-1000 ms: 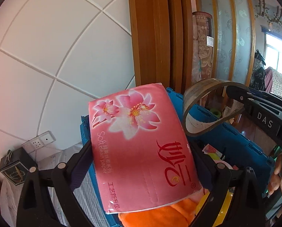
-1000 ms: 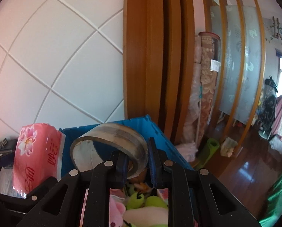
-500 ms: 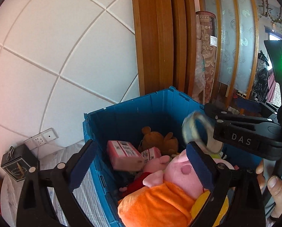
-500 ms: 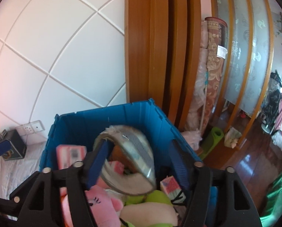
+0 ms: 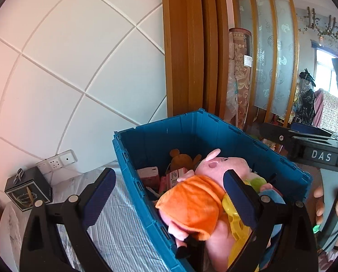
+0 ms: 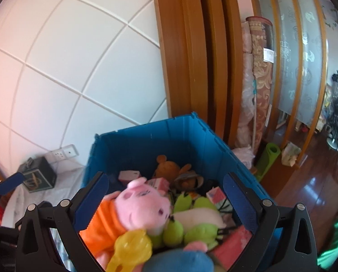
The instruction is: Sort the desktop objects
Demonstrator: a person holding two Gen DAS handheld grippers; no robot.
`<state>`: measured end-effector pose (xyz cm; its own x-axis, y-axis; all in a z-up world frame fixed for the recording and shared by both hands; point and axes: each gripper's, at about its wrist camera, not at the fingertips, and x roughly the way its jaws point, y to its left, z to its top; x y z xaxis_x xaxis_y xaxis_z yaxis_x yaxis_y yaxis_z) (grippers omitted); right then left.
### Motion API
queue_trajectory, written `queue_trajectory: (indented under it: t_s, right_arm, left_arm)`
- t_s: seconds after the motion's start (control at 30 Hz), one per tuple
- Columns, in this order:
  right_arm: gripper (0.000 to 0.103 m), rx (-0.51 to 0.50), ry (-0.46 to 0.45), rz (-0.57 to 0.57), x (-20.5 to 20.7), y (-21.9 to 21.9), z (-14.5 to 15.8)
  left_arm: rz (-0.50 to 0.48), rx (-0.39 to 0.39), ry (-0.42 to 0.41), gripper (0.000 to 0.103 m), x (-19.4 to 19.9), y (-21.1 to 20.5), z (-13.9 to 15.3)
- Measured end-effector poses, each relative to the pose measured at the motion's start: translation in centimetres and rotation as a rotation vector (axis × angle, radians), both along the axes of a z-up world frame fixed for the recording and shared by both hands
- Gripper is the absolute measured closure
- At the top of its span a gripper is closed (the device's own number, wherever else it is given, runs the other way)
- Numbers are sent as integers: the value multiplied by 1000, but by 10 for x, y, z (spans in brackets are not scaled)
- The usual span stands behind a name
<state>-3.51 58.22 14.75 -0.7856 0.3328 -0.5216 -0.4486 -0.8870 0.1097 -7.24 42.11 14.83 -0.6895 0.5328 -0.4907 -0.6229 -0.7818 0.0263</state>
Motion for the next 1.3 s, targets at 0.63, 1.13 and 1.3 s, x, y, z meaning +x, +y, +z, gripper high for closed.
queue_trajectory:
  t_s: [0.63,1.13,1.3]
  right_arm:
    - [0,229,84,-110,136,-129,-9]
    - [0,278,54,-156,180,-156,-64]
    - [0,259,46,-157,186,-154,-74]
  left_arm:
    - [-7,102,45,1,105,-79,-28]
    - [-2,91,9,1,141,-84,-61]
    - [4,89,19,1,148,-86,-64]
